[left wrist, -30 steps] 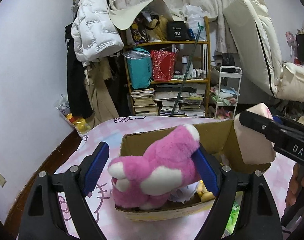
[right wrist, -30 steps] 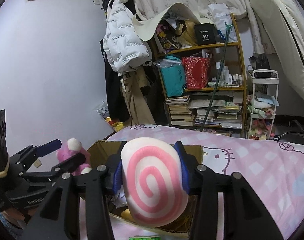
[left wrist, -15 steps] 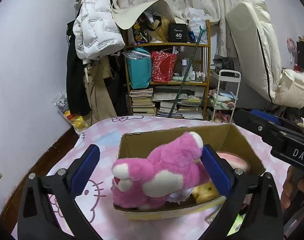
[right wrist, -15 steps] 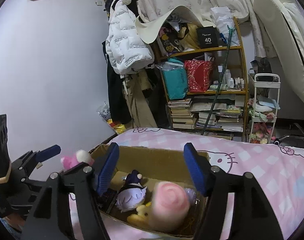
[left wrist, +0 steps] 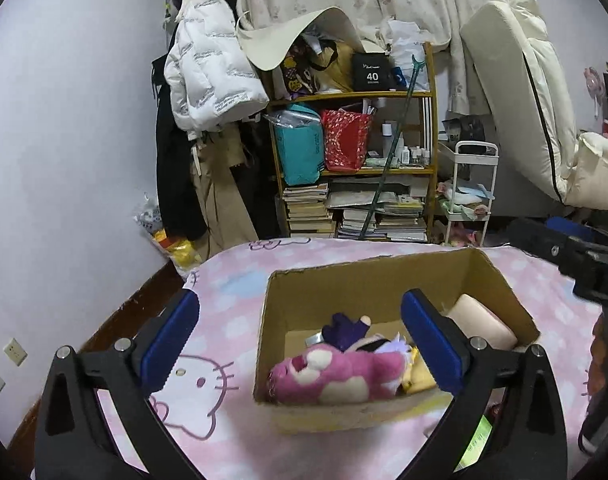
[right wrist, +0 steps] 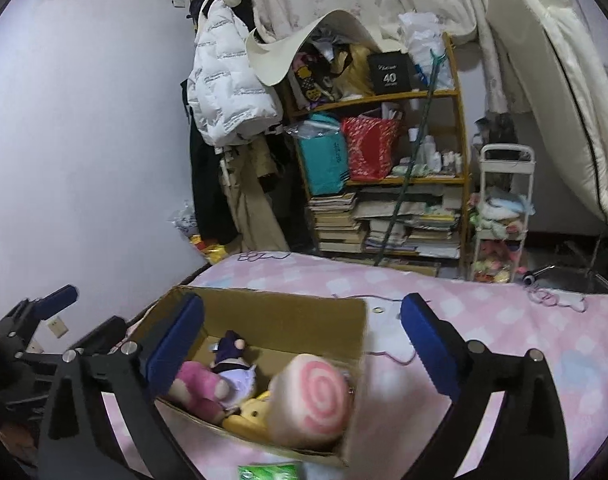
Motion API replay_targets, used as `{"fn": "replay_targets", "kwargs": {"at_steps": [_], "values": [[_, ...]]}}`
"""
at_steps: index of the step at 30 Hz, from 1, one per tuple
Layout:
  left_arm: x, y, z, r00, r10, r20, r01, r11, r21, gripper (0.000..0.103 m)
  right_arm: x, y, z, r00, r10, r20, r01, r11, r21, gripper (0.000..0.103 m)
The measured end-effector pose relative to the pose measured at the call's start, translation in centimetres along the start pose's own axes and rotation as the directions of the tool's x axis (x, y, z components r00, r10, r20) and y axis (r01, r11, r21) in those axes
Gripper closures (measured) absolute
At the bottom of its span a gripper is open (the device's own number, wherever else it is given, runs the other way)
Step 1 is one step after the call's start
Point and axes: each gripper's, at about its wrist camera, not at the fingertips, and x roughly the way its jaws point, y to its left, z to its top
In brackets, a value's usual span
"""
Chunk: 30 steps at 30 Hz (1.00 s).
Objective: Organize soft objects
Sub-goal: 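Move both tools toward the green tissue pack and white penguin plush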
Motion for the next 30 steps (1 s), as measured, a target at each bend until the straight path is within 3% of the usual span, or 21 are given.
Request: {"fn": "replay_targets", "kwargs": {"at_steps": [9, 15, 30], "values": [[-4.4, -0.1, 0.5, 0.999, -0.026, -0.033, 0.026, 1.0, -0.002, 0.003, -3.3, -1.2, 0.6, 0.999, -0.04, 0.02, 0.04, 0.999, 0.027, 0.0], [-5.5, -0.3, -0.5, 0.996, -0.041, -0.075, 0.039, 0.999, -0.027, 0.003, -5.2, -1.1, 0.8, 0.998, -0.064, 0.016, 0.064, 0.998, 0.015, 0.0], [-8.6, -1.0, -2.4, 0.994, -0.058, -0.094, 0.055, 0.998, -0.035, 0.003, -9.5, 0.3, -0.6, 0.996, -0.084, 0.004, 0.084, 0.996, -0.028, 0.0]]}}
